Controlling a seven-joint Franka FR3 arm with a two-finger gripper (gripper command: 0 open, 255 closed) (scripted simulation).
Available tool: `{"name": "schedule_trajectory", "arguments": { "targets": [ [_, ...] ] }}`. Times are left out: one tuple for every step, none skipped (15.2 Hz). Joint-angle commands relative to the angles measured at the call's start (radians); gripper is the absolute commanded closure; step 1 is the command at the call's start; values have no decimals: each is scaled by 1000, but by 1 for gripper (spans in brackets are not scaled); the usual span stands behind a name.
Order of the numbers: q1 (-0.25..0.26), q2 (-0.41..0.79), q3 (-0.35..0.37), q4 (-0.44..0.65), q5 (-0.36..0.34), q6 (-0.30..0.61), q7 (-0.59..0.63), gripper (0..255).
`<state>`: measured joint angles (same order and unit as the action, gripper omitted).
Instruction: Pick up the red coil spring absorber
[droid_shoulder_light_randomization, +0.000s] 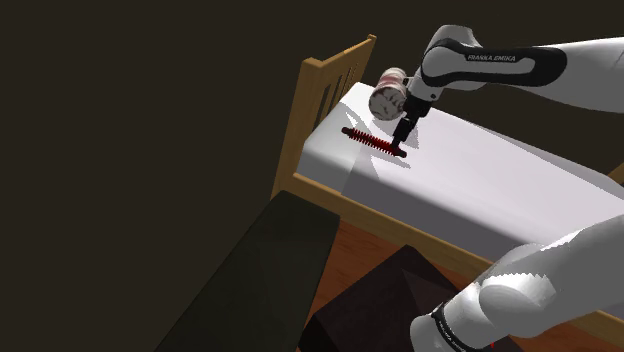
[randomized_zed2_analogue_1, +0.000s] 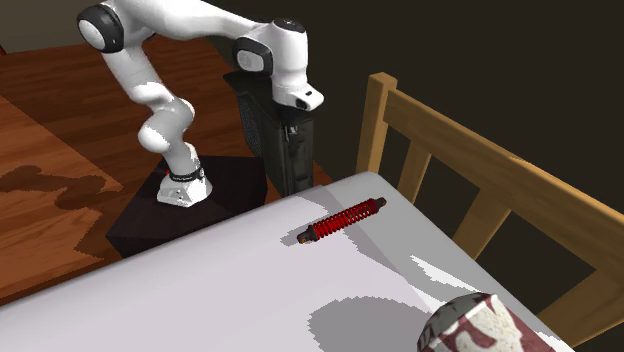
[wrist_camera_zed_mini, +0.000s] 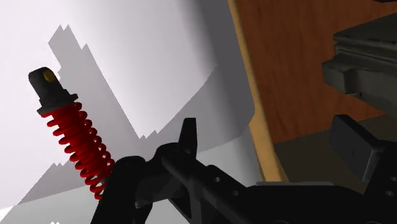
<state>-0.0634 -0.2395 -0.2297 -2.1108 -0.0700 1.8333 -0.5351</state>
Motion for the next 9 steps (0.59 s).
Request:
{"name": "schedule_trajectory", "arguments": {
  "targets": [
    [-4, 68, -18, 50, -1, 21, -43, 0],
    [-7, 103, -26, 74, 1, 33, -64, 0],
    [-10, 139, -34, 100, 4, 44, -85, 0],
    [-14, 175, -41, 127, 7, 54, -105, 0],
    [-18, 211, -47, 155, 12, 63, -126, 0],
    [-22, 248, -52, 185, 17, 71, -147, 0],
    [-28, 286, -57, 217, 23, 79, -167, 0],
    [-33, 324, -62, 250, 29, 85, -187, 0],
    [-40, 362, -65, 284, 36, 89, -207, 0]
  ]
}}
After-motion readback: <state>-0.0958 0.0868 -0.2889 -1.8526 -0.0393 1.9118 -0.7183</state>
